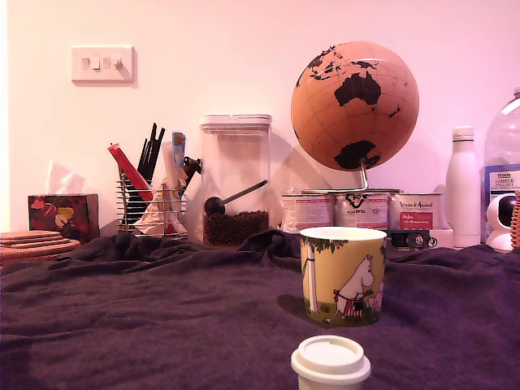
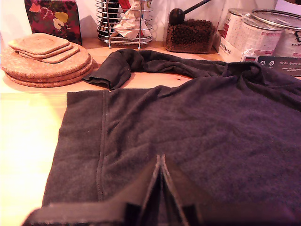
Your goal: Pick up the coffee capsules on the table and drop them inside the coffee cup
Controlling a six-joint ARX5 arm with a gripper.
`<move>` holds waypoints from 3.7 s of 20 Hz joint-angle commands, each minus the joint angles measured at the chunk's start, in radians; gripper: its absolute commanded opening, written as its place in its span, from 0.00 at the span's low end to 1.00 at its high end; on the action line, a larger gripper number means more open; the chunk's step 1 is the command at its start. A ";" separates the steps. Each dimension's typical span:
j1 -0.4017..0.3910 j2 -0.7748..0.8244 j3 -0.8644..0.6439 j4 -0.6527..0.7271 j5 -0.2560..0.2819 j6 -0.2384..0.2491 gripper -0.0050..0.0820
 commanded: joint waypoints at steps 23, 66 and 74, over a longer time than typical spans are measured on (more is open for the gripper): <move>-0.203 -0.049 -0.013 0.068 0.398 -0.081 0.04; -0.690 -0.048 -0.080 0.062 0.250 0.090 0.84; -0.693 -0.042 -0.124 0.089 0.247 0.088 0.84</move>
